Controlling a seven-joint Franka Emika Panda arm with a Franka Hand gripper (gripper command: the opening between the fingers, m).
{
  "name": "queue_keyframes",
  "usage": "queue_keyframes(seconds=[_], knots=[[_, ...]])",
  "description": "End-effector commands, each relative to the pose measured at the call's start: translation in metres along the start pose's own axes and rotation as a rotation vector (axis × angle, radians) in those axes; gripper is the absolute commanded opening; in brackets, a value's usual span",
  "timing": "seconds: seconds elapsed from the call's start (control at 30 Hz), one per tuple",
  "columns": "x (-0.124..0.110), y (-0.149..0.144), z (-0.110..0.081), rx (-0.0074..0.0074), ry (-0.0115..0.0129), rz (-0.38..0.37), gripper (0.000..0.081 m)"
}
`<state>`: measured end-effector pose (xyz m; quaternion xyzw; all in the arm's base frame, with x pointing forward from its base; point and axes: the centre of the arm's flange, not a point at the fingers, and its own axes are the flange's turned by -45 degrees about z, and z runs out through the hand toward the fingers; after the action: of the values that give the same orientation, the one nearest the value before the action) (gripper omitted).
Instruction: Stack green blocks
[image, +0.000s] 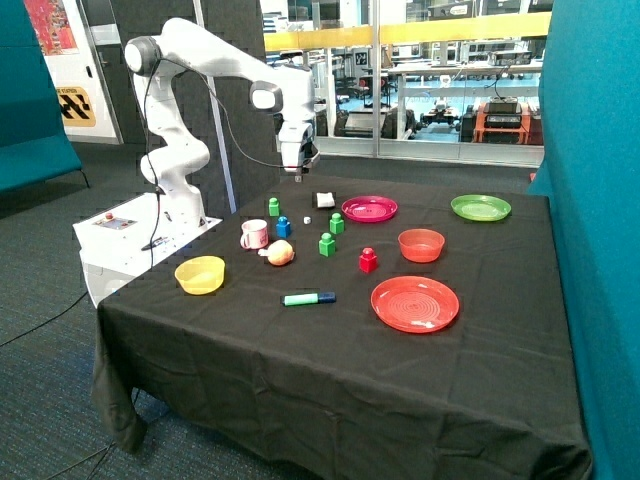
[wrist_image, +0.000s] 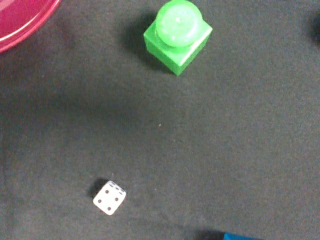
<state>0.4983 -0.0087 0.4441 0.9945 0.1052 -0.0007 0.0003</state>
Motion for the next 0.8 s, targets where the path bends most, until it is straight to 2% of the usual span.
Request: queue_keyframes(seconds=[0.0, 0.17, 0.27, 0.33, 0.37, 0.43, 0.47, 0.5, 0.57, 0.7, 0.77], knots=[[-0.004, -0.003, 0.003, 0.0005, 0.0014, -0.011, 0.0536], [-0.008, -0.009, 0.009, 0.0005, 0.0014, -0.034, 0.0544], [-0.012, -0.015, 0.013, 0.0005, 0.0014, -0.057, 0.0626], [-0.016, -0.021, 0.015, 0.0005, 0.0014, -0.081, 0.06], [-0.018, -0.024, 0.017, 0.0005, 0.0014, -0.095, 0.063], [-0.023, -0.033, 0.02, 0.0004, 0.0014, -0.13, 0.0599], [-0.026, -0.036, 0.021, 0.0004, 0.0014, -0.14, 0.0628], [-0.029, -0.04, 0.023, 0.0004, 0.0014, -0.153, 0.06], [-0.034, -0.048, 0.026, 0.0004, 0.0014, -0.176, 0.0651], [-0.045, -0.058, 0.031, 0.0004, 0.0014, -0.2, 0.0619], [-0.05, -0.062, 0.033, 0.0004, 0.0014, -0.222, 0.0637]])
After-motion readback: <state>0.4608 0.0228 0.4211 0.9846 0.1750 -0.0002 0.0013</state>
